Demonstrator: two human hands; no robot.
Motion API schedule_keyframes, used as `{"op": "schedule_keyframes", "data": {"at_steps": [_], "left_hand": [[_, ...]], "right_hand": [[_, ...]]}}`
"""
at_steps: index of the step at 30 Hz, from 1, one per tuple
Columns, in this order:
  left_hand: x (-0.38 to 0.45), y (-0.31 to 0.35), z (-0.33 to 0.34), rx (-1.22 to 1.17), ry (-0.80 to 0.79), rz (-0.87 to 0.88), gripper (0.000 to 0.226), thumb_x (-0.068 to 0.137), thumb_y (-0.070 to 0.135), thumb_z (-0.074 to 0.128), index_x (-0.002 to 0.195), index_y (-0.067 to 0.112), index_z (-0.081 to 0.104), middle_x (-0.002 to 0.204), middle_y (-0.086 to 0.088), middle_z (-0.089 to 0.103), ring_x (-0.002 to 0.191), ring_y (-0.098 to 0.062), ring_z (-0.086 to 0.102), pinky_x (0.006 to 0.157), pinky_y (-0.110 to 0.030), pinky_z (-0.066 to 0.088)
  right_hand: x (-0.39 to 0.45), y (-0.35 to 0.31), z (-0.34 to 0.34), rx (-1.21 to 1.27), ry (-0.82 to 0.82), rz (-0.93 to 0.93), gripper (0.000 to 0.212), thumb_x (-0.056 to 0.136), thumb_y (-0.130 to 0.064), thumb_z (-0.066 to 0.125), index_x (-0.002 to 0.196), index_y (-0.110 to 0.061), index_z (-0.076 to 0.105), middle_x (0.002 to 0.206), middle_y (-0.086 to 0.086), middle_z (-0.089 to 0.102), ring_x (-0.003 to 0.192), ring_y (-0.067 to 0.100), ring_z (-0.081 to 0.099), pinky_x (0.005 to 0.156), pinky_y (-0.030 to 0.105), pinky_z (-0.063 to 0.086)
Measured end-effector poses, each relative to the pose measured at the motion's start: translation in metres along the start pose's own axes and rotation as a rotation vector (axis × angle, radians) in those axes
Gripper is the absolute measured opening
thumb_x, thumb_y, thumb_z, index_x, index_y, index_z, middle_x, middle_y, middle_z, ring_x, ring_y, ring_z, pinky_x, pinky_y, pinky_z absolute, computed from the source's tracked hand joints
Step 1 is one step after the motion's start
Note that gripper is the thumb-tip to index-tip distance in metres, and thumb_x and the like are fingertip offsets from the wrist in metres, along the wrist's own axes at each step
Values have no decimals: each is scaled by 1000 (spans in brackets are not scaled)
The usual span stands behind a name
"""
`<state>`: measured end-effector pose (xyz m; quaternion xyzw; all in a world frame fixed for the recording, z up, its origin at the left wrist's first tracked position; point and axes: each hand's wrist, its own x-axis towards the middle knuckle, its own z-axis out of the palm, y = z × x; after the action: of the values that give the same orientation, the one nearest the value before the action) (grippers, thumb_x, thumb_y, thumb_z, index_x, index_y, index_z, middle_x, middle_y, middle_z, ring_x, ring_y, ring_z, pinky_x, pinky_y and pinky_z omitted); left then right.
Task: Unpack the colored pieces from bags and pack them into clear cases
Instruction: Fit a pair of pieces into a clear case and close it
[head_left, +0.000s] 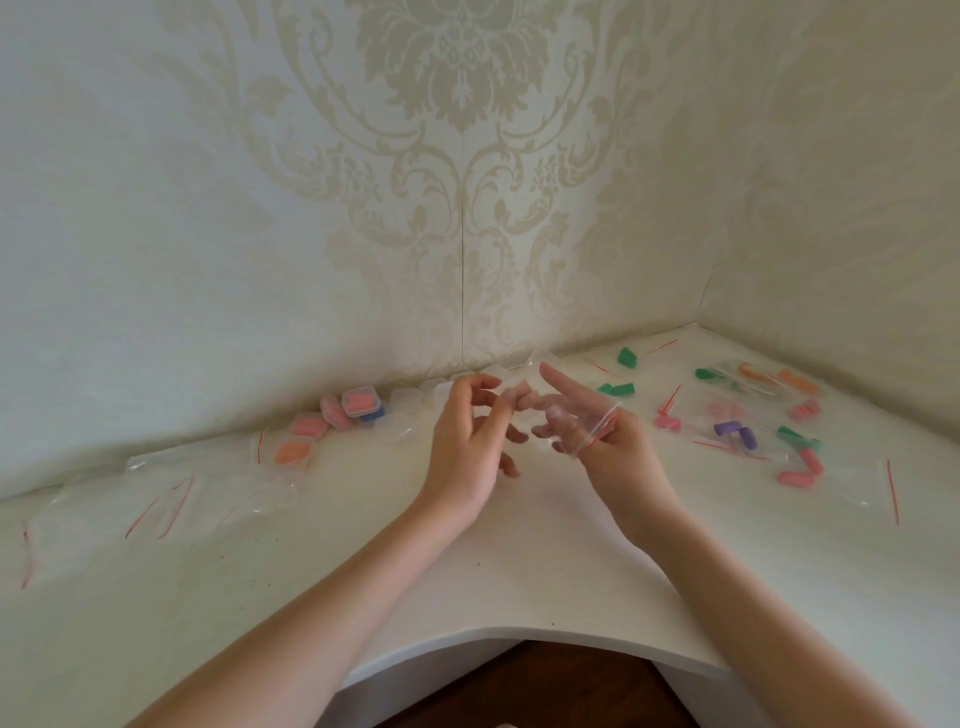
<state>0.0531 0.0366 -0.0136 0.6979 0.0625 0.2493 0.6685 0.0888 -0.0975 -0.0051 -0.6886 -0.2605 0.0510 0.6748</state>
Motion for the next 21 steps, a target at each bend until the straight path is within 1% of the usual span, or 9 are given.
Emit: {"op": "schedule_keyframes", "data": {"at_steps": [2, 4, 5, 8, 10, 12, 14, 18, 21], "left_hand": [[2, 1, -1, -101, 2, -48, 16, 91, 21, 62, 102, 11, 57, 94, -8, 63, 68, -14, 67, 46, -28, 51], [3, 2, -1, -101, -12, -16, 6, 90, 11, 61, 92, 5, 62, 83, -8, 67, 68, -15, 68, 49, -27, 53], [3, 2, -1, -91, -21, -6, 7, 90, 9, 62, 88, 3, 64, 79, -8, 68, 68, -14, 68, 50, -26, 54], [4, 2, -3, -82, -29, -24, 12, 85, 8, 67, 84, -3, 66, 74, -9, 69, 65, -11, 67, 52, -23, 53], [4, 2, -4, -87, -25, -51, 12, 84, 8, 69, 83, -4, 65, 73, -10, 69, 64, -10, 66, 53, -22, 53], [5, 2, -5, -113, -23, -80, 11, 84, 9, 69, 82, 0, 65, 74, -10, 70, 65, -12, 67, 55, -23, 54], [6, 1, -5, -143, -30, -99, 10, 86, 11, 66, 85, 2, 64, 76, -10, 71, 69, -15, 69, 57, -24, 55], [5, -4, -2, -49, -61, 11, 7, 88, 5, 63, 81, 5, 61, 74, -9, 70, 68, -18, 69, 62, -27, 55], [1, -5, 0, 127, -100, 130, 15, 80, 1, 70, 75, 12, 62, 70, -6, 68, 66, -19, 66, 63, -27, 54]], "right_hand": [[1, 1, 2, -12, -5, -10, 39, 93, -17, 54, 131, -24, 53, 108, -6, 70, 78, 2, 62, 71, 14, 47], [1, 1, 4, -44, -2, -37, 37, 96, -9, 50, 126, -31, 54, 100, -5, 68, 77, -2, 59, 70, 11, 46], [1, 2, 4, -60, -1, -43, 37, 97, -8, 49, 123, -34, 54, 98, -4, 66, 77, -3, 58, 70, 10, 45], [1, 0, 6, -97, 9, -34, 32, 96, -11, 50, 124, -26, 58, 93, -5, 65, 72, -5, 58, 65, 8, 44], [2, 1, 5, -123, 21, -36, 22, 95, -14, 55, 113, -21, 64, 87, -8, 66, 68, -4, 59, 62, 9, 44], [2, 1, 4, -128, 27, -48, 12, 93, -14, 58, 99, -22, 65, 79, -13, 66, 71, -1, 59, 59, 10, 43], [2, 1, 5, -136, 48, -29, 10, 93, -13, 59, 94, -22, 63, 78, -13, 66, 72, 3, 60, 56, 8, 42], [3, 1, 3, -135, 62, 33, 6, 92, -12, 58, 92, -14, 64, 77, -11, 64, 60, -4, 57, 49, 7, 39], [3, 2, 2, -135, 38, 44, 22, 94, -11, 54, 77, -17, 66, 71, -12, 64, 57, -4, 57, 49, 10, 41]]}}
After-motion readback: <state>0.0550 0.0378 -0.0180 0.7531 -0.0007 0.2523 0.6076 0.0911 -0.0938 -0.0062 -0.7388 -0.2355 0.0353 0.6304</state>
